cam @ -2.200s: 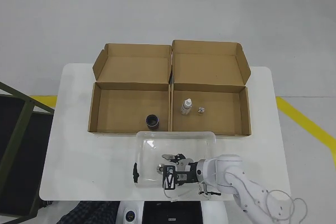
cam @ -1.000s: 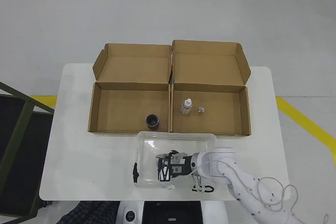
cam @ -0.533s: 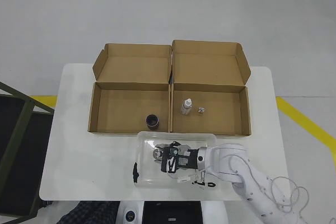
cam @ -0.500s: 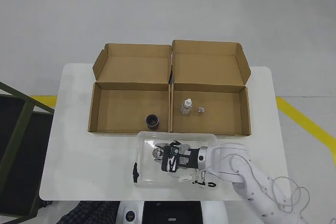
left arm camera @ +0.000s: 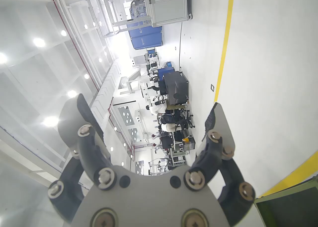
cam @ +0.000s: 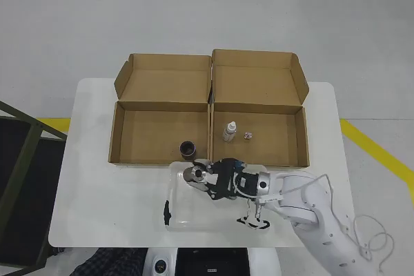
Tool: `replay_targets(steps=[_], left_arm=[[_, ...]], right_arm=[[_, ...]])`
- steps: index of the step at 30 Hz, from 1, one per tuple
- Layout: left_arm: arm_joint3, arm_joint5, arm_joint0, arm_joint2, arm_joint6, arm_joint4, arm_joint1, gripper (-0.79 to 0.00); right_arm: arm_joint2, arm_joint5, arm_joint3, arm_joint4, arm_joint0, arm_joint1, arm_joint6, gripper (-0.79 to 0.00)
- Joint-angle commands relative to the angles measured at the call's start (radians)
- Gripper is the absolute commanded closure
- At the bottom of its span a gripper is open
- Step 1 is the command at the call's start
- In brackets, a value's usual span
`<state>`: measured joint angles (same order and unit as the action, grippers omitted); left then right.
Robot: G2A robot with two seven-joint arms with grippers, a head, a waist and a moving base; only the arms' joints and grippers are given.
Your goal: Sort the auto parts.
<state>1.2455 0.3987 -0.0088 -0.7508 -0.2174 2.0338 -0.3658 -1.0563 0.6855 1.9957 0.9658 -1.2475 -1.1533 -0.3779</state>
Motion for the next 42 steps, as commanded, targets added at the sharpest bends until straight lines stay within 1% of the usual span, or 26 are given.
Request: replay_targets(steps=[1,12,19,31,42], left_arm=[[0.000,0.000,0.000,0.000,0.000,0.000,0.000,-0.785],[0.000,0.000,0.000,0.000,0.000,0.000,0.000,-0.785],[0.000,0.000,0.000,0.000,0.000,0.000,0.000,-0.785],[0.000,0.000,0.000,0.000,0.000,0.000,0.000,-0.785],[0.000,0.000,0.000,0.000,0.000,0.000,0.000,-0.785]], right_arm=[[-0.010,-0.008,0.003,-0.043,0.002,0.000,0.015,0.000],[-0.087,-0.068,0.044,-0.178,-0.009,0.004,0.063,0.000],[-0.136,-0.096,0.058,-0.228,-0.025,0.008,0.088,0.000],[-0.180,-0.117,0.049,-0.282,-0.046,0.011,0.116,0.000],[-0.169,-0.142,0.016,-0.271,-0.035,0.009,0.106,0.000]])
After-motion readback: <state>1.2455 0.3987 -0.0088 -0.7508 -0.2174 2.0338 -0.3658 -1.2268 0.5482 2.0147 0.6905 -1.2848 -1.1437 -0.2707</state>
